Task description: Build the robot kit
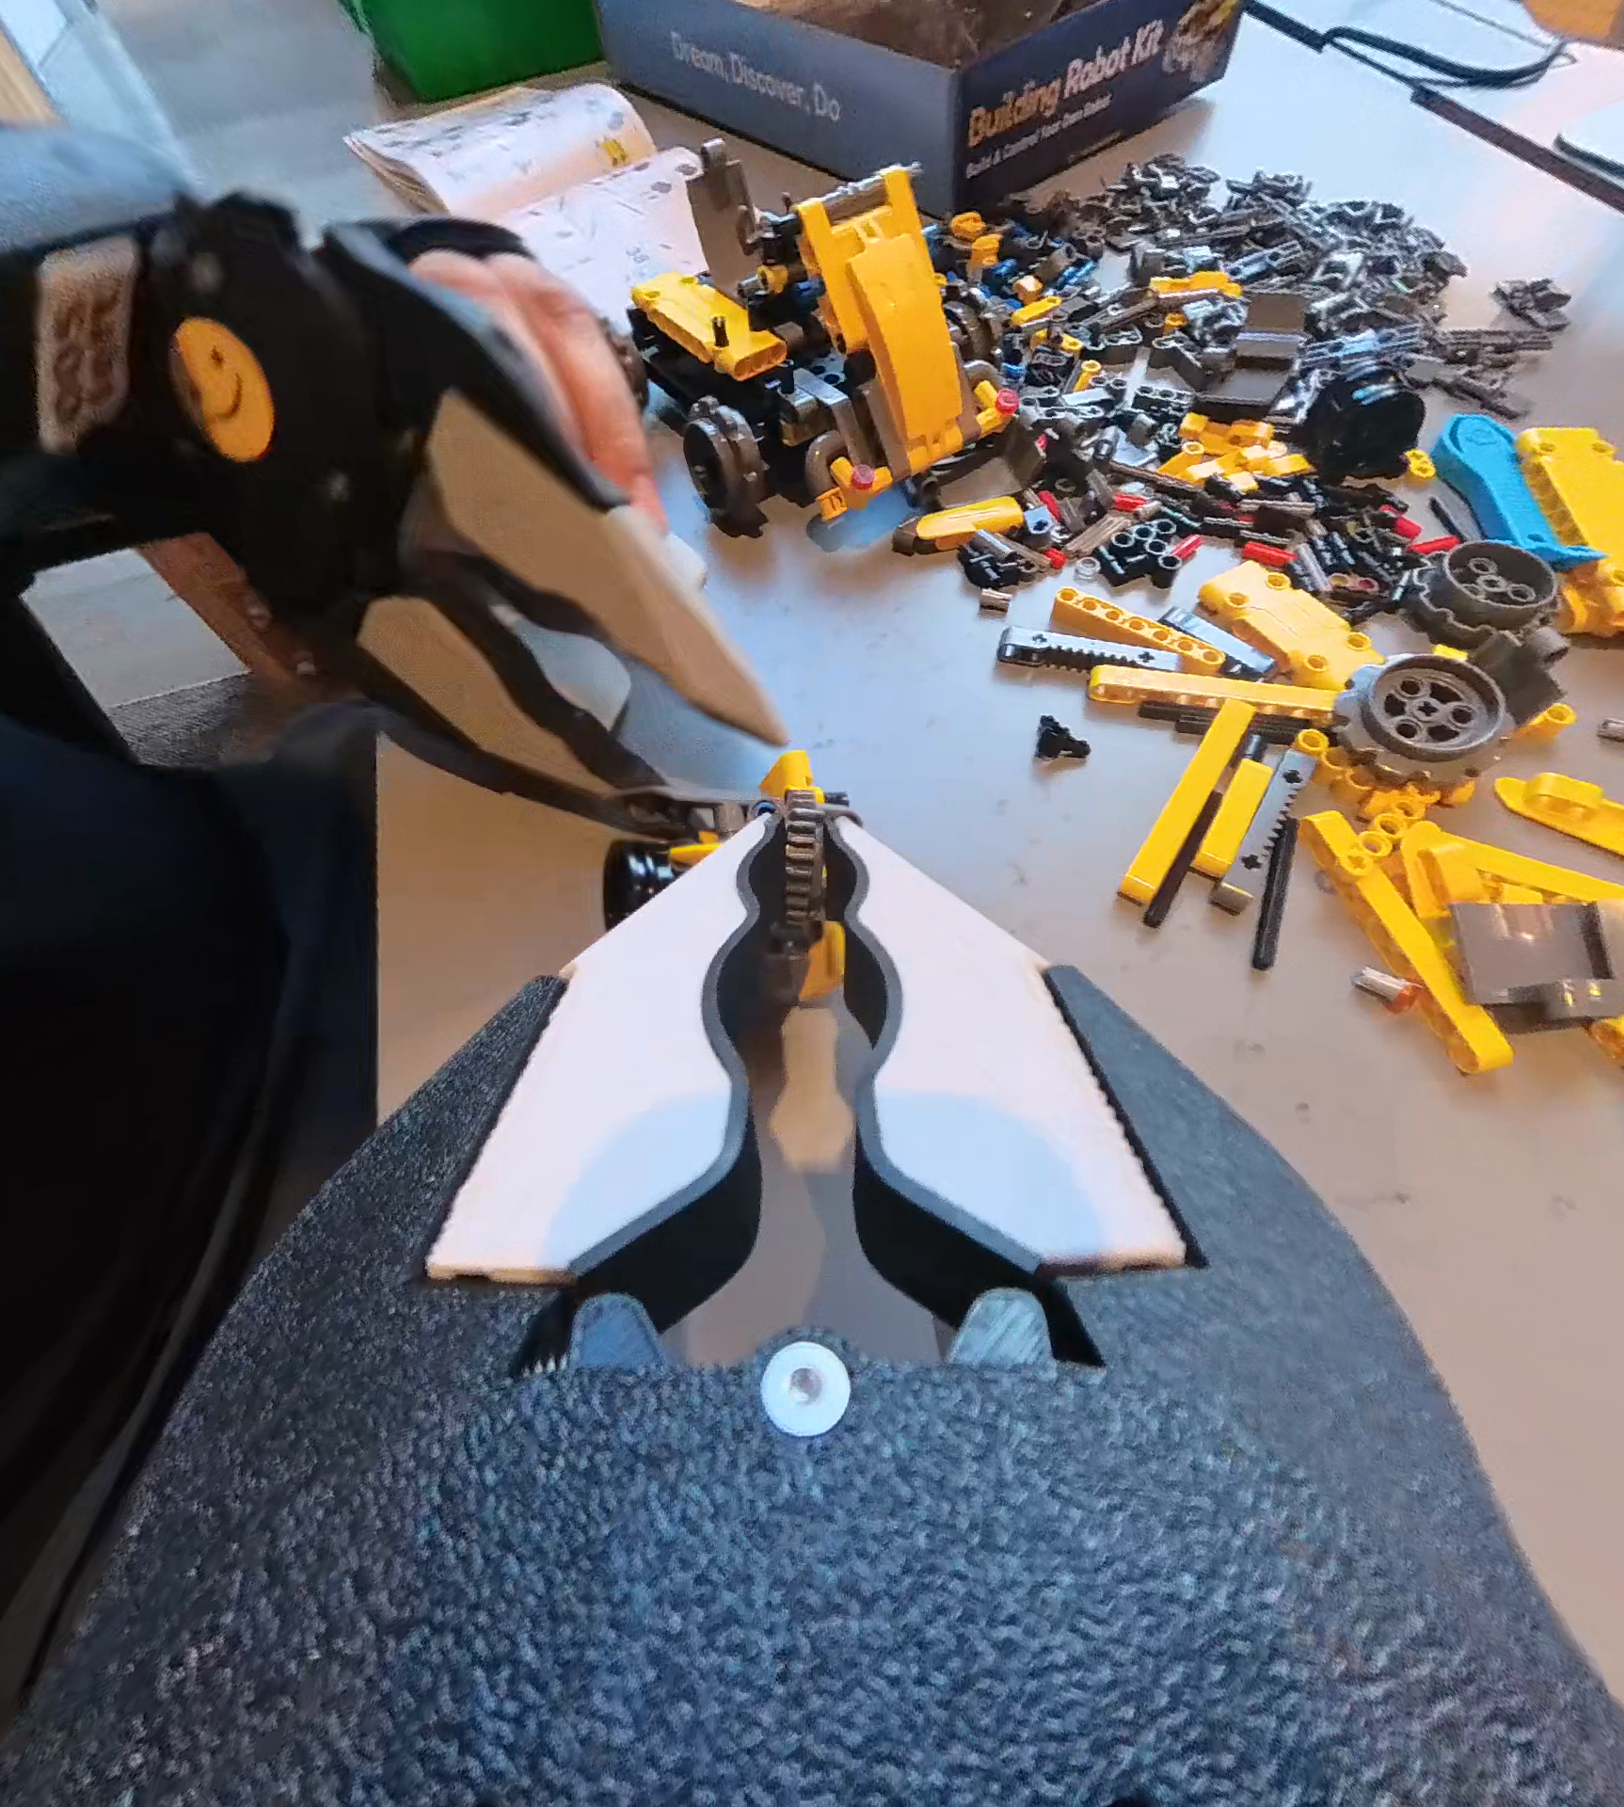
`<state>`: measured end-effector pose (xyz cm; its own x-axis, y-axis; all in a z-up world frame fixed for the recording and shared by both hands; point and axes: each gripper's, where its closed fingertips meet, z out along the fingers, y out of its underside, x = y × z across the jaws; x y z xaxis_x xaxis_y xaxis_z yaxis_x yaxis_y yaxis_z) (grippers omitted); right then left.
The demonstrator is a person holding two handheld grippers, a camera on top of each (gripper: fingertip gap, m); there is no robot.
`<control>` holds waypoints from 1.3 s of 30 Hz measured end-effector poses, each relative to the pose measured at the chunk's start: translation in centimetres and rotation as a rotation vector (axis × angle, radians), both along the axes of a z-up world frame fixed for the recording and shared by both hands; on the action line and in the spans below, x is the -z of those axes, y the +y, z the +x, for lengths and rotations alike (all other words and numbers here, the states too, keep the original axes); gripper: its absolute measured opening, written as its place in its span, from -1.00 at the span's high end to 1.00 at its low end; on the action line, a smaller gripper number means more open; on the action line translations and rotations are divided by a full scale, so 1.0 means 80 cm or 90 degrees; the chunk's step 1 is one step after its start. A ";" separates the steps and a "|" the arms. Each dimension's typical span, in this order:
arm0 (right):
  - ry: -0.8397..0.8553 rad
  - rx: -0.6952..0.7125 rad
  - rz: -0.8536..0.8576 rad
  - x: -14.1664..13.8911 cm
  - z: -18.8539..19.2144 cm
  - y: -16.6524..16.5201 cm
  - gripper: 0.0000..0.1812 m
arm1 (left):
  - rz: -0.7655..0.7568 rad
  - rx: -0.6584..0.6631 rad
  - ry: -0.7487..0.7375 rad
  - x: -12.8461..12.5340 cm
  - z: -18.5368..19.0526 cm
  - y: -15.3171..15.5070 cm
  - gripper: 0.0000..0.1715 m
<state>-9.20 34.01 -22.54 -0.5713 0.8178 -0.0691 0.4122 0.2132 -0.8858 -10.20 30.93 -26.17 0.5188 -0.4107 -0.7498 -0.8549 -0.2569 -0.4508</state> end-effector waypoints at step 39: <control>0.000 0.012 -0.067 -0.001 0.004 -0.003 0.92 | -0.385 -0.166 -0.813 -0.002 0.028 -0.012 0.57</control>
<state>-8.89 33.74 -22.49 -0.5564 0.8162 -0.1557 0.4156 0.1112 -0.9027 -7.95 29.95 -25.98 0.8000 -0.2821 0.5295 0.1446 -0.7659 -0.6265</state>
